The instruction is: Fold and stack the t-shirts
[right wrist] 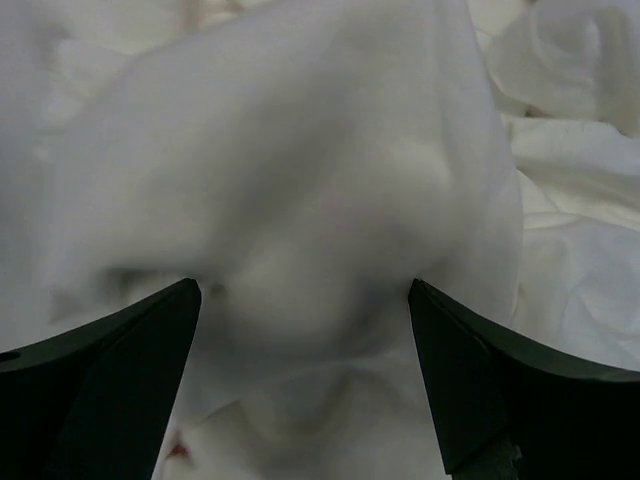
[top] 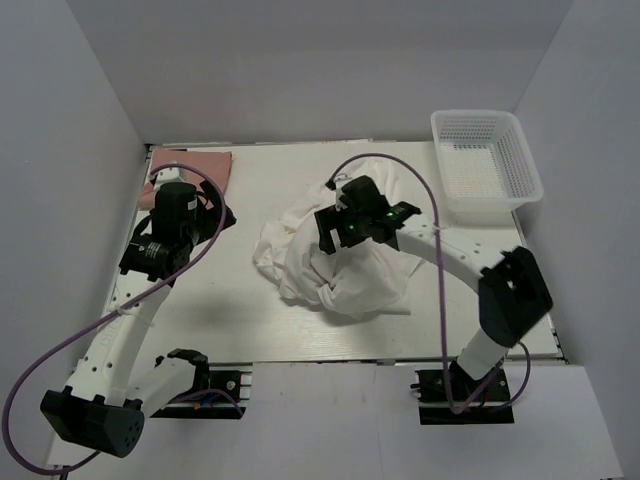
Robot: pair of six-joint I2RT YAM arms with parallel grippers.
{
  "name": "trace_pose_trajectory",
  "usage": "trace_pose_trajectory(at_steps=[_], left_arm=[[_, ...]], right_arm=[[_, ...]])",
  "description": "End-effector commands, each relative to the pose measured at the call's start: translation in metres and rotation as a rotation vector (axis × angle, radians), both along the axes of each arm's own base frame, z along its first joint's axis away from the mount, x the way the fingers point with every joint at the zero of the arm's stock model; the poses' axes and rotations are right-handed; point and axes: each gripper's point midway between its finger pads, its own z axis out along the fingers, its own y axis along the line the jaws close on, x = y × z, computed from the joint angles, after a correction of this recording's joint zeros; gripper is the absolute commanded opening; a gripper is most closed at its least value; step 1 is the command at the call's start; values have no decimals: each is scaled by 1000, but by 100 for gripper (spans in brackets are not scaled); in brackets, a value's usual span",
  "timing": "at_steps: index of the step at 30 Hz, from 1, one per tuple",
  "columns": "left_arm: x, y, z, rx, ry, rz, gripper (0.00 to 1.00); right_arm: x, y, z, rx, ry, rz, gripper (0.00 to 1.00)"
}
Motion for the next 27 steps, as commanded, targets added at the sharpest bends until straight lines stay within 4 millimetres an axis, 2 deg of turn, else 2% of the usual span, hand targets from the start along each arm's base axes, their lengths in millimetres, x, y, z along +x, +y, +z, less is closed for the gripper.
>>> trace_pose_trajectory(at_steps=[1,2,3,4,7,9,10,12,15,16,17,18,19,23,25,26,27], left_arm=[[-10,1,3,-4,-14,-16,100],[-12,2,7,-7,-28,-16,100],[-14,2,6,-7,-28,-16,100],[-14,2,6,-7,-28,-16,100],[-15,4,9,-4,-39,-7,100],[-15,4,9,-4,-39,-7,100],[-15,6,9,1,-41,1,100],[-15,6,9,1,-41,1,100],[-16,8,7,8,-33,9,100],[-18,8,10,5,-43,9,100],[-18,8,10,5,-43,9,100],[-18,8,10,5,-43,9,100],[-19,9,13,2,-54,9,100],[-24,10,21,-3,-74,9,100],[-25,10,27,-8,-94,9,100],[-27,11,30,-11,-104,9,100],[-27,11,30,-11,-104,9,100]], right_arm=[[33,-31,-32,-256,-76,-163,90],[44,-35,-33,-286,-119,-206,90],[45,-33,-53,-332,-98,-183,90],[41,-26,-57,-323,-71,-153,90],[21,-9,-94,-307,-8,-51,90],[12,-5,-113,-310,28,-30,90],[5,0,-119,-306,46,-5,84],[-4,-1,-137,-352,95,12,81],[-7,-4,-147,-402,93,5,66],[-4,-5,-145,-411,77,-6,43],[-3,-5,-144,-407,76,-17,37],[1,-4,-137,-397,56,-35,0],[6,-3,-129,-377,41,-46,0],[25,12,-67,-308,-66,-55,0],[37,17,-3,-196,-189,-79,0],[41,17,15,-165,-230,-86,0],[49,13,72,-54,-362,-136,0]])
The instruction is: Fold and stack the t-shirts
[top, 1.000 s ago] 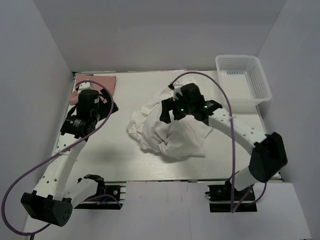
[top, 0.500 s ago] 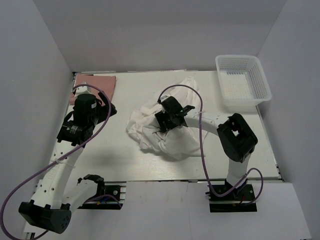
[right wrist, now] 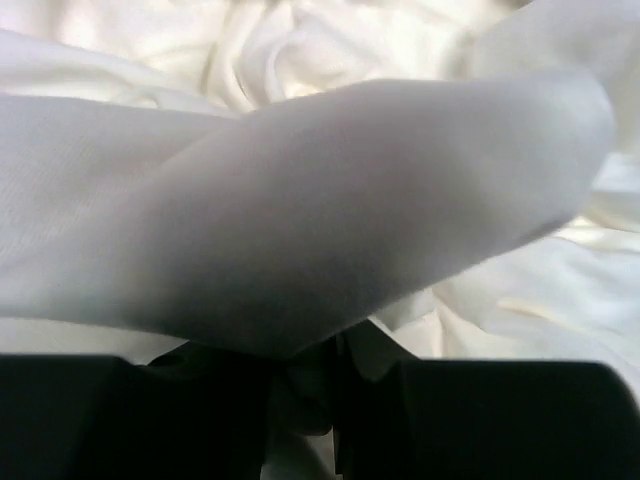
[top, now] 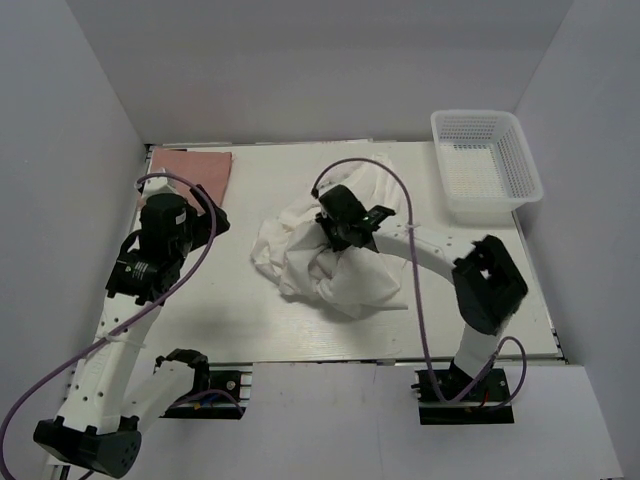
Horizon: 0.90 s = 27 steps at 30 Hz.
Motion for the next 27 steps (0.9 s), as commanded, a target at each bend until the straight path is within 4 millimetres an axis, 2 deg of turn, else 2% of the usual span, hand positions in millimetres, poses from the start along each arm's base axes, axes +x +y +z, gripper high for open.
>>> trace_pose_trajectory(at_steps=[1,2,3,5,6,7,8,9,10,11,12,13,14,16,17,18,19,20,21,22,24,25,26,27], left_arm=[[-5,5,19,-1,-62,9,100],[-7,5,21,-4,-73,9,100],[-6,5,24,-7,-83,9,100],[-8,4,26,-14,-92,0,100],[-8,4,31,-19,-111,0,100],[-8,4,31,-19,-112,0,100],[-8,4,31,-19,-112,0,100],[-8,4,31,-19,-112,0,100],[-8,4,31,-19,-112,0,100],[-8,4,31,-19,-112,0,100],[-7,3,33,-22,-122,0,100],[-7,3,33,-22,-122,0,100],[-7,3,33,-22,-122,0,100],[-4,1,32,-26,-119,-10,100],[-3,0,30,-24,-111,-10,100],[-3,0,30,-24,-110,-10,100],[-1,0,27,-21,-100,-10,100],[-1,0,27,-21,-100,-10,100],[1,-1,25,-19,-91,-10,100],[2,-1,24,-16,-79,-10,100],[4,0,25,-11,-77,-2,100],[3,1,22,-8,-67,-2,100],[5,0,20,-5,-57,-2,100],[4,0,22,-5,-56,-2,100]], right_arm=[[34,3,162,259,-387,-64,0],[43,-2,189,307,-466,-90,0],[42,-19,228,342,-552,-140,0],[50,-36,267,360,-650,-169,0],[49,-49,297,387,-717,-209,0],[50,-55,311,394,-749,-220,0],[51,-70,339,399,-816,-237,0],[52,-77,351,399,-846,-259,0],[51,-88,384,415,-930,-279,0],[55,-102,393,400,-965,-316,0],[54,-115,422,424,-1047,-366,0],[57,-129,432,389,-1087,-395,0],[64,-136,432,344,-1107,-417,0],[71,-158,453,301,-1167,-493,0],[81,-162,449,246,-1171,-503,0],[87,-181,458,217,-1198,-556,0],[94,-192,459,152,-1207,-591,0],[106,-195,453,126,-1200,-610,0],[115,-222,457,85,-1214,-669,0],[124,-229,457,78,-1211,-693,0],[147,-266,451,22,-1192,-755,0],[158,-269,448,29,-1168,-744,0],[175,-283,436,21,-1147,-759,0],[183,-292,433,31,-1142,-778,0]])
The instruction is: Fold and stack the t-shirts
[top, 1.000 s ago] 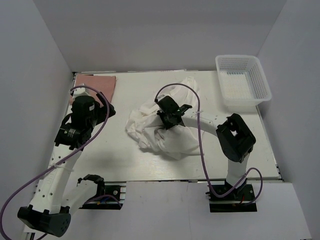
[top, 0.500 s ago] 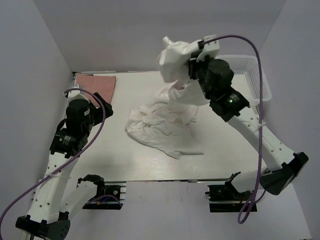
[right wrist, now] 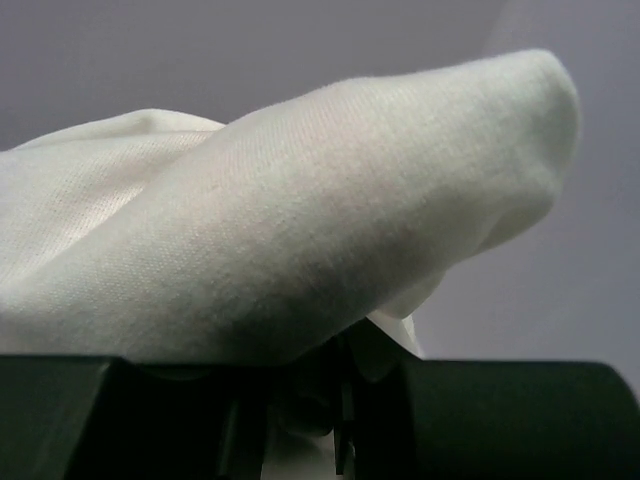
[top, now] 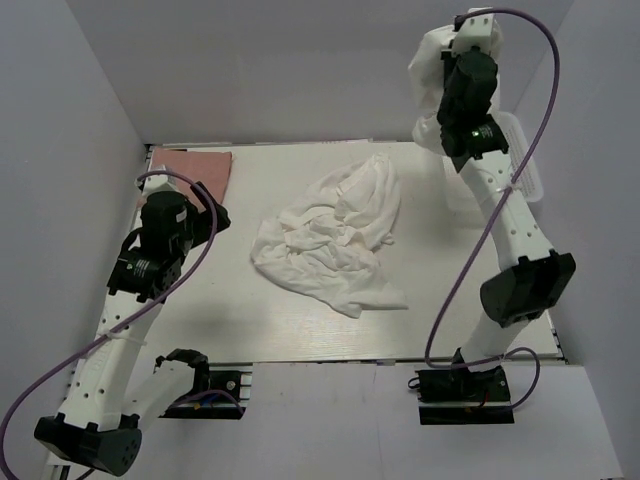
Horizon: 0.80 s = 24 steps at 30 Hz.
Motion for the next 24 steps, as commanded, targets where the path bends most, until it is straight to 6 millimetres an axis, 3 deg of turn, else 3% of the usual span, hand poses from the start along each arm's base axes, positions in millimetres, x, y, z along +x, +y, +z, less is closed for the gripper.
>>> trace_pose_trajectory(at_steps=[1,2,3,4,6,7,8,9,10,11,12,14,16,18,19,20,21,23,24], left_arm=[[2,3,12,10,-16,7,100],[3,2,9,12,-7,7,100],[3,2,9,12,-7,7,100],[4,2,8,15,4,7,100],[6,4,6,24,14,17,100],[8,3,3,26,24,17,100],[10,3,-1,30,37,17,100],[10,3,3,28,28,17,100],[12,2,0,30,39,17,100],[12,1,0,26,40,9,100],[13,-1,-3,24,50,1,100],[15,-2,-6,26,59,1,100],[16,-2,-8,29,68,1,100],[17,-4,-11,26,79,-8,100],[17,-6,-11,22,80,-16,100],[17,-8,-12,17,81,-24,100],[19,-8,-10,15,71,-24,100],[20,-12,-15,5,73,-42,100],[21,-12,-20,6,78,-42,100]], right_arm=[[20,-68,4,37,-10,-113,0],[32,-71,-6,34,7,-115,0],[45,-95,-26,52,38,-163,0],[49,-102,-33,57,56,-174,0],[70,-113,-75,93,133,-192,0],[71,-135,-86,109,151,-229,0],[79,-137,-112,133,207,-224,0],[83,-157,-132,165,227,-274,9],[83,-168,-142,193,232,-308,43],[88,-173,-163,198,268,-330,87],[86,-179,-185,203,331,-375,90],[84,-180,-205,249,380,-397,90],[83,-172,-213,265,421,-355,90],[80,-148,-209,272,448,-246,90],[80,-132,-209,263,463,-193,90],[74,-117,-186,277,434,-105,90],[74,-103,-199,275,457,-53,90],[66,-59,-184,234,452,46,90],[64,-37,-190,224,476,81,90]])
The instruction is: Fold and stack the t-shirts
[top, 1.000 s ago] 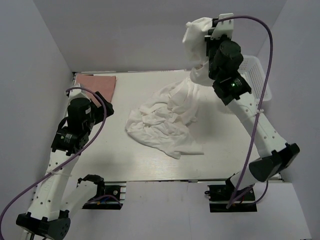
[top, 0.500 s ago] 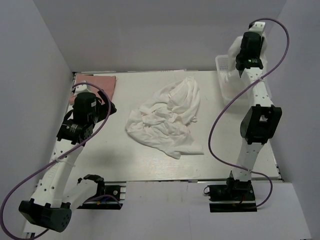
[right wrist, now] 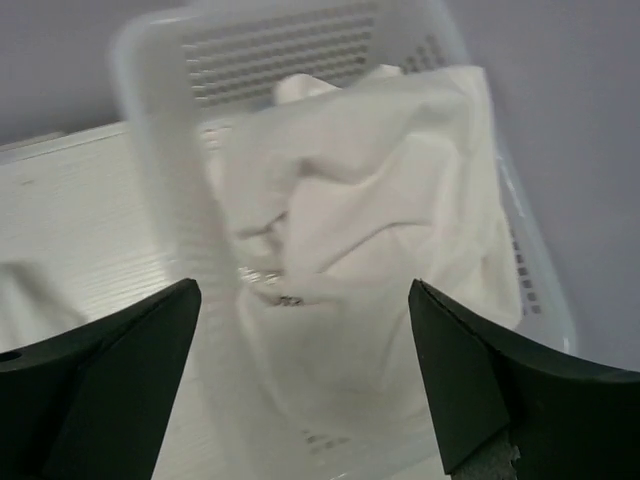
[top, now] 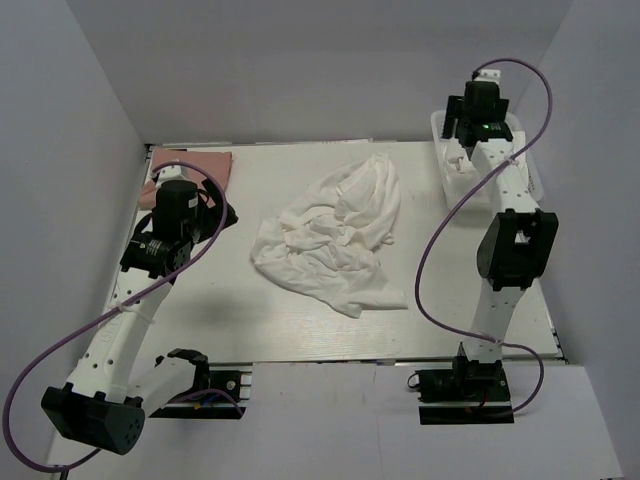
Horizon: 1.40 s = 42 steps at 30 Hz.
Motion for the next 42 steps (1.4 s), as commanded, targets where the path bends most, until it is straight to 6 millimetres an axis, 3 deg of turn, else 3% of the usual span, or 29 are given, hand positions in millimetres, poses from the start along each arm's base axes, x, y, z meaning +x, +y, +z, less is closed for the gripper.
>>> trace_pose_trajectory(at_steps=[1,2,5,6,7,9,10,12,13,15,16,19,24,27,29,32,34,35,37,38,39,40,42], left_arm=[[3,-6,8,-21,-35,-35,100],[3,-9,8,-28,-34,-46,100],[1,-8,6,-26,-25,-46,100],[1,-8,6,-26,-25,-46,100],[0,-8,4,-24,-16,-46,100],[0,-8,4,-24,-16,-46,100],[-2,-7,2,-21,-5,-45,100],[-4,-7,0,-18,7,-45,100],[-4,-7,0,-18,7,-45,100],[-5,-7,-2,-16,16,-45,100],[-5,-7,-2,-16,16,-45,100],[-7,-6,-4,-14,25,-45,100],[-13,-1,-7,2,43,-29,100],[-17,0,-5,-1,31,-29,100],[-17,0,-5,-1,31,-29,100],[-21,1,-2,-11,22,-24,100],[-25,2,5,-17,-4,-24,100],[-25,2,5,-17,-4,-24,100],[-27,2,9,-21,-17,-24,100],[-29,3,12,-23,-29,-24,100],[-29,3,11,-25,-35,-24,100],[-29,3,11,-25,-35,-24,100],[-30,1,11,-40,-43,-27,100]], right_arm=[[-10,84,48,19,-88,231,90],[-13,115,39,19,-64,288,90],[-23,153,0,80,39,356,90],[-30,185,-8,95,58,421,90],[-32,200,-30,130,98,454,90],[-42,240,-51,193,141,538,90],[-46,259,-74,211,189,564,90],[-53,281,-87,240,224,617,90],[-63,303,-107,238,268,661,90],[-75,321,-125,245,315,711,90],[-88,340,-146,236,360,746,90],[-107,352,-189,204,447,743,90],[-125,334,-240,150,559,622,89],[-136,334,-253,158,585,623,34],[-136,338,-243,189,572,628,0],[-122,349,-179,226,441,685,0],[-103,357,-80,232,204,763,0],[-101,358,-53,222,140,786,0],[-96,349,55,241,-125,771,0],[-96,343,80,241,-191,756,0],[-94,327,127,240,-318,713,0],[-101,316,161,245,-394,692,0],[-106,290,208,241,-499,646,0]])
